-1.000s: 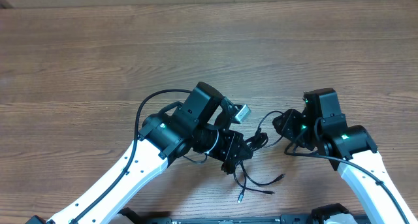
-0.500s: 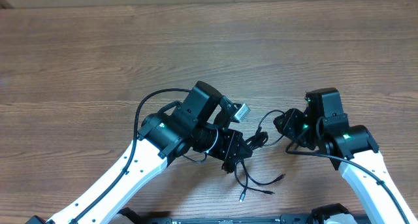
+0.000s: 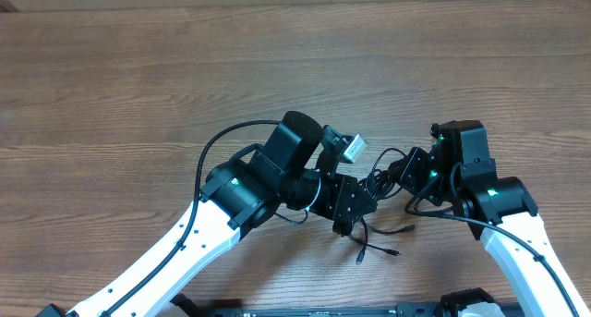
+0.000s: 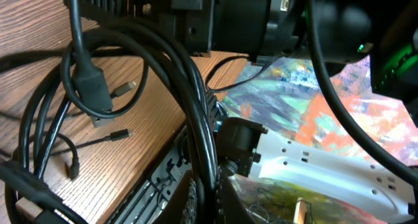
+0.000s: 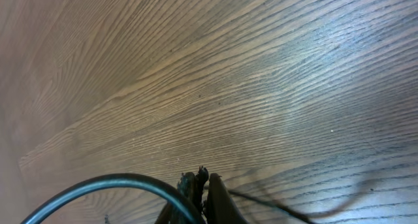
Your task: Untangle cables
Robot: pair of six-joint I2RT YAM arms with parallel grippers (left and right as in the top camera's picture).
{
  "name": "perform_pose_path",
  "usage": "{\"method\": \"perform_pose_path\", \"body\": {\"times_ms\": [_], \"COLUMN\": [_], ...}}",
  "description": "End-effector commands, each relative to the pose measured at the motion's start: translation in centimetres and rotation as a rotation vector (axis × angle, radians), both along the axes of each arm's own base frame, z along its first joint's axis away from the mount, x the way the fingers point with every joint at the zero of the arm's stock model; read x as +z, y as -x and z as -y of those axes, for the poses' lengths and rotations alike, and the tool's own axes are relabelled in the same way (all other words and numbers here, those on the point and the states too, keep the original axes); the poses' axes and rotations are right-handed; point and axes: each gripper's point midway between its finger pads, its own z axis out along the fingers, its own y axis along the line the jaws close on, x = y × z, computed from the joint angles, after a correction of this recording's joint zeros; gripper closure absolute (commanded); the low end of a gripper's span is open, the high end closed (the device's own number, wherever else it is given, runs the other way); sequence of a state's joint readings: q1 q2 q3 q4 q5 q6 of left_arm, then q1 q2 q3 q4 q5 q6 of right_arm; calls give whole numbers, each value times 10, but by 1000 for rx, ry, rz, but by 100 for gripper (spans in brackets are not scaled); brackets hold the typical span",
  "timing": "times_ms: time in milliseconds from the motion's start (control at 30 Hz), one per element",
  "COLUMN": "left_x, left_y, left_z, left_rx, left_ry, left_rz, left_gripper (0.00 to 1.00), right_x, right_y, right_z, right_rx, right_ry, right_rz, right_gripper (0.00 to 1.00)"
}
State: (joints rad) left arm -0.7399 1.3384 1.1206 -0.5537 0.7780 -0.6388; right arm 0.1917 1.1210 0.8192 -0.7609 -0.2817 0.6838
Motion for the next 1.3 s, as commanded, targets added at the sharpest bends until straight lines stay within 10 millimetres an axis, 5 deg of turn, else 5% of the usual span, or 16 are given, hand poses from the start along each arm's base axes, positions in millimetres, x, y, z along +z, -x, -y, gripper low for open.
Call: {"method": "perform_pose_path", "body": {"times_ms": [0,200,333,767,1267], "left_x": [-1,-29,-31,-14,6], "left_y": [-4,-19,-18,23,63], "left_z": [-2,-23,-22,18,32], "left_rx": [46,205,214,48,-161], "left_ry": [-35,-204,-209,-117,5], "left_rz": [-2,-32,-54,7,-19], "left_gripper": [96,96,95,96,96], "right_x": [9,19,30,35,8], "right_y": [-4,-5,-5,-5,-6], "right_z": [-1,-17,-31,-43,-2], "right_rx": [-4,51,106,158,10], "right_ry": [-9,-95,-174,-185,43], "right_rz": [27,47,72,105,50], "right_gripper": [96,96,96,96,96]}}
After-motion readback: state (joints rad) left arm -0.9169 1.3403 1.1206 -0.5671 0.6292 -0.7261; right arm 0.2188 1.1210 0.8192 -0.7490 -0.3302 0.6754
